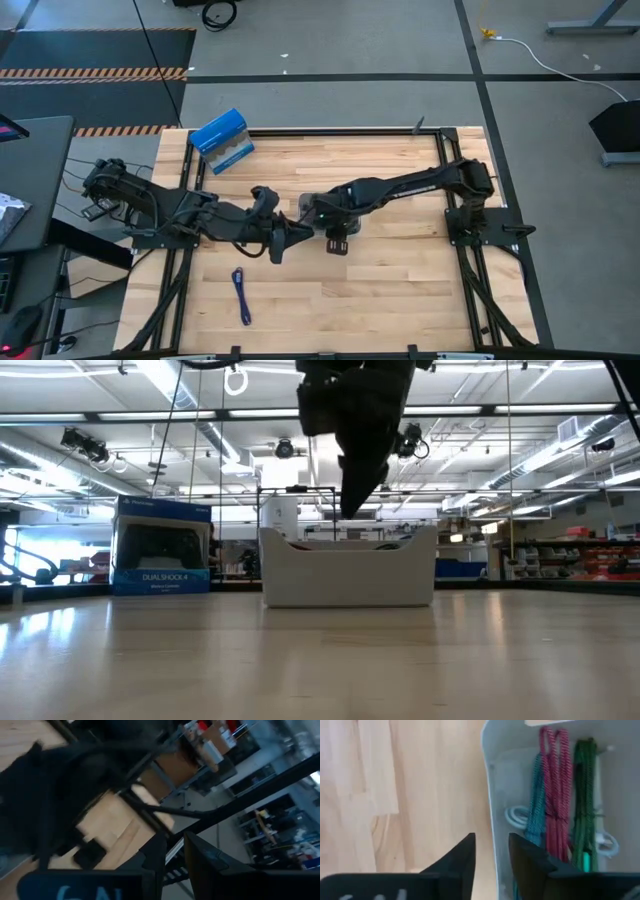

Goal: Pick and place USB-C Cables
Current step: Put the ziptied dark blue USB charger cable into the bin

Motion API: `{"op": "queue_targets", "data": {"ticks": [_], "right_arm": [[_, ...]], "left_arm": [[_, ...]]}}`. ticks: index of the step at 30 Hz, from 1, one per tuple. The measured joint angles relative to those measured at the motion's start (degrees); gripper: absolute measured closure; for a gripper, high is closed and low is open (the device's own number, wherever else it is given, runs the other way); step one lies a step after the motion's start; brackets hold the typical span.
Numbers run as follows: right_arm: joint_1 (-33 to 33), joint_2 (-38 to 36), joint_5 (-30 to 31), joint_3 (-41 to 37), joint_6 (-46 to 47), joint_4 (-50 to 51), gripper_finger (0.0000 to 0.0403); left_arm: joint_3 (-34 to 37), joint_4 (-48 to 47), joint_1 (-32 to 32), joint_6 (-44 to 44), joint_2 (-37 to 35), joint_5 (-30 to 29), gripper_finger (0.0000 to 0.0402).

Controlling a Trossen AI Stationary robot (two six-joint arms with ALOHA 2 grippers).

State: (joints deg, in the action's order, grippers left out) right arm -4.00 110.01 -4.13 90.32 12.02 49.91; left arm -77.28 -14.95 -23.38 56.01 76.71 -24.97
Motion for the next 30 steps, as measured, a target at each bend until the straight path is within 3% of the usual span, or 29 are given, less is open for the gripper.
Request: {"op": "queue_targets", "data": {"ticks": [5,10,18,23,30], "right_arm": [[-1.0,-3.4,0.6,0.0,1.4,4.4,0.0250],[-2.1,-8.6,3.8,0.0,3.5,10.8,0.0240],[-2.5,-16.4,7.5,0.0,10.5,16.4,0.0240],[-2.3,-19.4,9.8,0.0,12.3,16.8,0.0239],[-1.0,-20.3,9.6,0.0,10.8,17.1,0.0240]], "left_arm": [[0.0,-6.6,0.0,2.7,0.0,0.1,0.0326],[-0.1,-19.5,-0.9,12.8,0.0,1.5,0.0326],[0.0,-49.8,-7.5,39.2,2.3,14.0,0.0326],[0.0,-52.7,-12.5,50.6,4.3,16.3,0.0315],[0.0,-52.6,-17.8,63.1,9.6,17.2,0.0232]]}}
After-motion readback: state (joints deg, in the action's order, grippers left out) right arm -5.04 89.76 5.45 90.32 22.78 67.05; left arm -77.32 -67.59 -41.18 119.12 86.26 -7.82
